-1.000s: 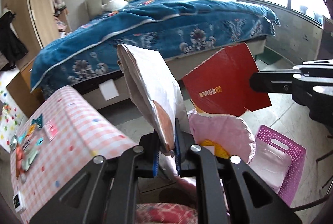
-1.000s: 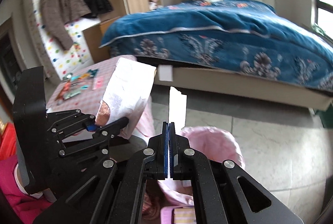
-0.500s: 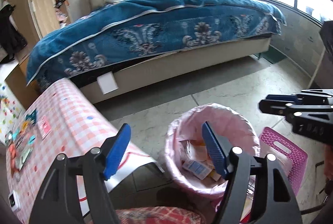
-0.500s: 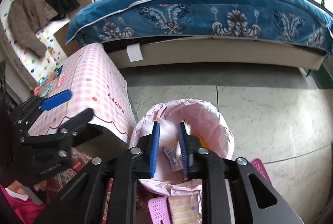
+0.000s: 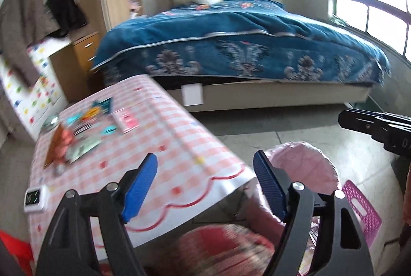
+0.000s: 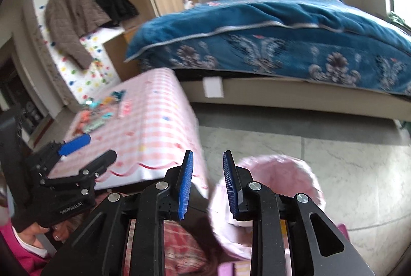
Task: Collect trash
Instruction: 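Move both open grippers back over the table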
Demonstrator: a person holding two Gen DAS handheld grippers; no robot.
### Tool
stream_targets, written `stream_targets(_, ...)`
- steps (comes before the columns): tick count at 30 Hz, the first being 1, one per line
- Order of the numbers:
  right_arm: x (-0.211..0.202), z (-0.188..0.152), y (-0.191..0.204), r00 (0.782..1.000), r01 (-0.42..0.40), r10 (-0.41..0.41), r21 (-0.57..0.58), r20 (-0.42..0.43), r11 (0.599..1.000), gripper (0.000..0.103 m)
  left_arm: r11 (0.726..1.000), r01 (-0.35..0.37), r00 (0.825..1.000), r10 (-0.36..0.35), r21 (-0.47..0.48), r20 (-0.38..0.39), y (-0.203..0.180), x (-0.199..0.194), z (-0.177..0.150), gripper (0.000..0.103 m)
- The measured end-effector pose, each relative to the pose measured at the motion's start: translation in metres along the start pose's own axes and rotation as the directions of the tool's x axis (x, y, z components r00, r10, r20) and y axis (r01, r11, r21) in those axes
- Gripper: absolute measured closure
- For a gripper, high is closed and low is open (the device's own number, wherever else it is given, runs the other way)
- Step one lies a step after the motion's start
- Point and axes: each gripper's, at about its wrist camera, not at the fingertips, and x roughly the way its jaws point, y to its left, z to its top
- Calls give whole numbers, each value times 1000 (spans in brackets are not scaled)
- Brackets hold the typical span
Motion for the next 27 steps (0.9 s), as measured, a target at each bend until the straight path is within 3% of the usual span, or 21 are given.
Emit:
stream_targets(6, 15, 18, 51, 995, -95, 93, -85, -18, 992, 77, 988, -117, 993, 118, -101, 12, 53, -29, -11, 26)
stream_targets(12, 35, 37, 114, 980, -200, 191, -180, -63, 963, 77, 957, -205, 977, 211, -207, 6, 104, -57, -26, 25)
stream_targets(19, 50, 38, 169, 965, -260, 242, -280, -98, 924, 75, 908, -301, 951, 309, -292, -18, 153, -84, -44, 24)
stream_targets(27, 68, 44, 219, 953, -301, 269, -337, -137, 892, 75, 874, -347, 933, 357, -339, -36, 189, -94, -55, 24)
